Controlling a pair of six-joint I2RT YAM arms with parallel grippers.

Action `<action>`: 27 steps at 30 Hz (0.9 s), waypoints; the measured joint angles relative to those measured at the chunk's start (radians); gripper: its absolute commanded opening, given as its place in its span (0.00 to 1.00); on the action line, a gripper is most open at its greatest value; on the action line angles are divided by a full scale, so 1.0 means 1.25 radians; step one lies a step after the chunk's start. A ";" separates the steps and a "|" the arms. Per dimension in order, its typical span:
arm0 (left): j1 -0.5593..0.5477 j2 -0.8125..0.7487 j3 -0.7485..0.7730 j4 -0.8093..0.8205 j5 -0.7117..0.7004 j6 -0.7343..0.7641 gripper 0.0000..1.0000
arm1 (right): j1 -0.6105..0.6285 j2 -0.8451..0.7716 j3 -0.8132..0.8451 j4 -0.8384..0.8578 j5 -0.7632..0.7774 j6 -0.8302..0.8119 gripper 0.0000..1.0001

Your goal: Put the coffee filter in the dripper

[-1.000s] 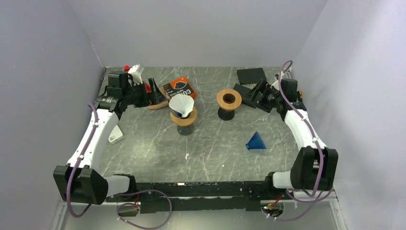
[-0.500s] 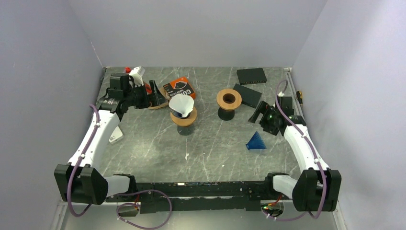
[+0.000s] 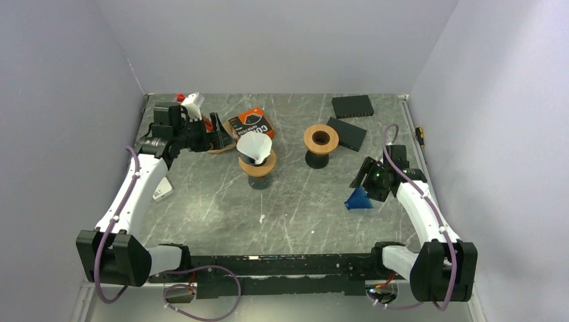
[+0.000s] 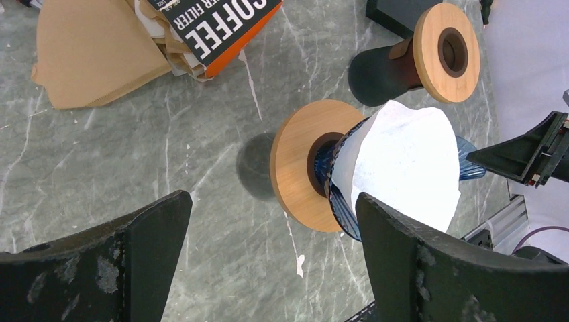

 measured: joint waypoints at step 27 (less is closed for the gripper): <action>0.000 0.025 -0.016 -0.024 -0.114 0.056 0.99 | 0.000 0.091 0.013 0.051 -0.107 -0.056 0.00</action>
